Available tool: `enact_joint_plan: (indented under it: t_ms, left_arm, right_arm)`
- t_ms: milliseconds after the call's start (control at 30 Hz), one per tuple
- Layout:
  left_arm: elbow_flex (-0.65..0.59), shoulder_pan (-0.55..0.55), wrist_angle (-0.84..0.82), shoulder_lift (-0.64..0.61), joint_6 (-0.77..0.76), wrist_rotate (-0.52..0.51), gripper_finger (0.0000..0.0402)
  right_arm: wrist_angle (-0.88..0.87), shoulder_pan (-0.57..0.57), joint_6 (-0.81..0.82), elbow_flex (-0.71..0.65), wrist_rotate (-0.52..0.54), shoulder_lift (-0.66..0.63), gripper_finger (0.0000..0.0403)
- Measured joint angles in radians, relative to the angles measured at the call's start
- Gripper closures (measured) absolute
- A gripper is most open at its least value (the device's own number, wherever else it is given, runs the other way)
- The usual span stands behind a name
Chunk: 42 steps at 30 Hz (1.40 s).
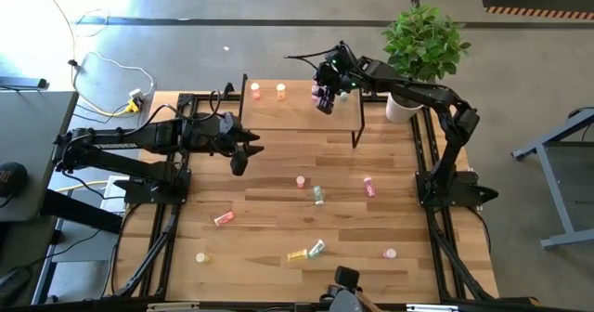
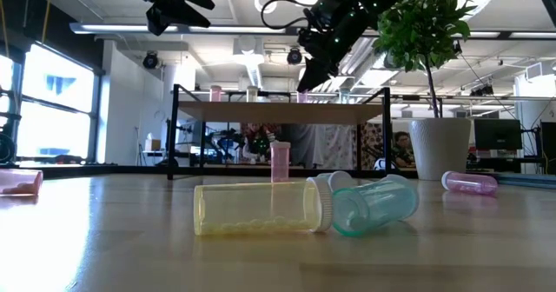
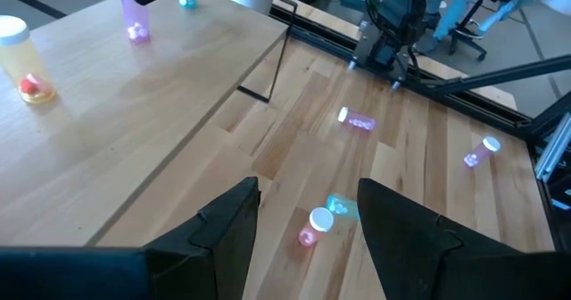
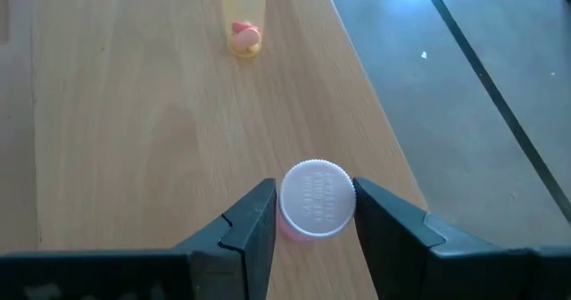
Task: Pick and place medicine bottles onto shelf by color
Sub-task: Put the bottom left violet pill bottle on the shelf, then put the left yellow pill bottle on the shelf aligned with the other yellow pill bottle
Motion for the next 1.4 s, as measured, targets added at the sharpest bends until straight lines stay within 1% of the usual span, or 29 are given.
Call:
enact_joint_plan:
  t_ms: [733,900,1067,1233,1400]
  left_arm:
    - [0.000,0.000,-0.001,0.000,0.009,0.001,0.0218]
    - [0.000,0.000,-0.030,0.000,0.008,0.003,0.0218]
    - [0.000,-0.009,-0.080,0.000,-0.031,0.003,0.0218]
    - [0.000,-0.054,-0.124,0.000,-0.097,0.003,0.0218]
    - [0.000,-0.131,-0.190,0.000,-0.200,0.060,0.0218]
  right_arm:
    - [0.010,0.000,0.011,0.002,-0.001,-0.026,0.0263]
    - [0.015,0.000,0.032,0.002,0.001,-0.041,0.0263]
    - [0.015,0.005,0.036,0.002,0.002,-0.068,0.0263]
    - [0.015,0.025,0.060,0.002,0.010,-0.099,0.0263]
    - [0.014,0.053,0.084,0.002,0.012,-0.128,0.0263]
